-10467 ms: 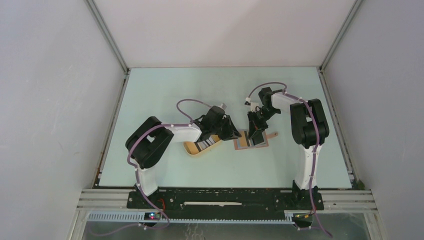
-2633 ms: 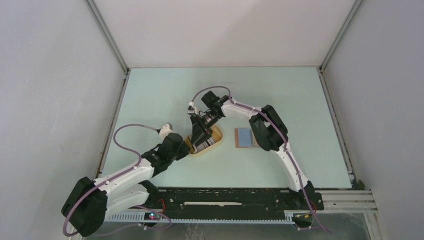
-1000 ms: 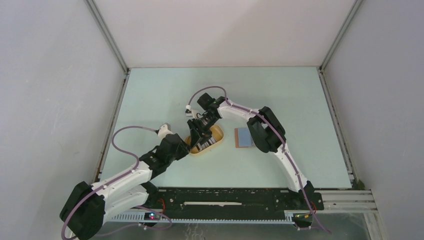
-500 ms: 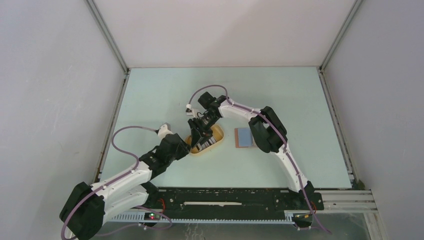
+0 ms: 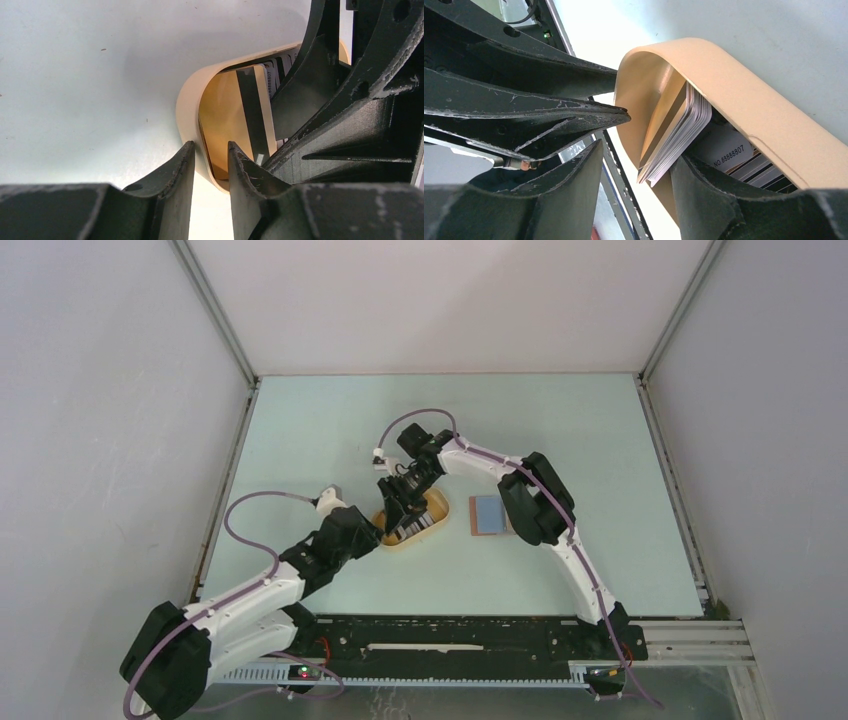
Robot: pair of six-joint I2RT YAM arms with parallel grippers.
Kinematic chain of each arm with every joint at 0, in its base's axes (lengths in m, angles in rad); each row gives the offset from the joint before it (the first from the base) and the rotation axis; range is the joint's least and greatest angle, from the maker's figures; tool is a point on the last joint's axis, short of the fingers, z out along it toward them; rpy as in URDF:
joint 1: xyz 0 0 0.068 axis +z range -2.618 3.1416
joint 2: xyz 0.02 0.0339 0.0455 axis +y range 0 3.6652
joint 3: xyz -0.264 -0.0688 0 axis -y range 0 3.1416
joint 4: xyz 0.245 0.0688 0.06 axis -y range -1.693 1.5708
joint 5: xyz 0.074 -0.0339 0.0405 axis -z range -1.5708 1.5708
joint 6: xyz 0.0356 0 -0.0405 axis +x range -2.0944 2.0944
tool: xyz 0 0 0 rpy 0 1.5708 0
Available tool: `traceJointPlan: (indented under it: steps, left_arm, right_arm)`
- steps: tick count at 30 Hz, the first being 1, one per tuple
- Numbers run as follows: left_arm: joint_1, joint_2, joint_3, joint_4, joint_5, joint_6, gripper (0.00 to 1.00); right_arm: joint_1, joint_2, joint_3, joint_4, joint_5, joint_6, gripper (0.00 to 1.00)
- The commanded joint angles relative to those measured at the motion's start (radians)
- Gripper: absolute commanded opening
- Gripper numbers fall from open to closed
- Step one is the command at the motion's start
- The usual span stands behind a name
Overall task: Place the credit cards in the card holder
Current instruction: Pick up the credit card from the storage box.
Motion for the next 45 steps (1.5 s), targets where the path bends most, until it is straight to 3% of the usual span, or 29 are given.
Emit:
traceJointPlan:
  steps: [1,20,32,45]
  left_arm:
    - [0.006,-0.001,-0.013,0.056,0.015,-0.012,0.35]
    - [0.008,-0.001,-0.016,0.064,0.021,-0.01,0.35]
    - [0.008,-0.006,-0.018,0.064,0.02,-0.012,0.35]
    - [0.008,-0.013,-0.018,0.063,0.018,-0.011,0.35]
  right_arm:
    - [-0.018,-0.083,0.019,-0.019,-0.036,-0.035,0.6]
    - [-0.023,-0.091,0.021,-0.028,-0.014,-0.06,0.51]
    - [-0.025,-0.085,0.02,-0.035,0.035,-0.064,0.35]
    - [-0.024,-0.101,0.021,-0.054,0.091,-0.077,0.04]
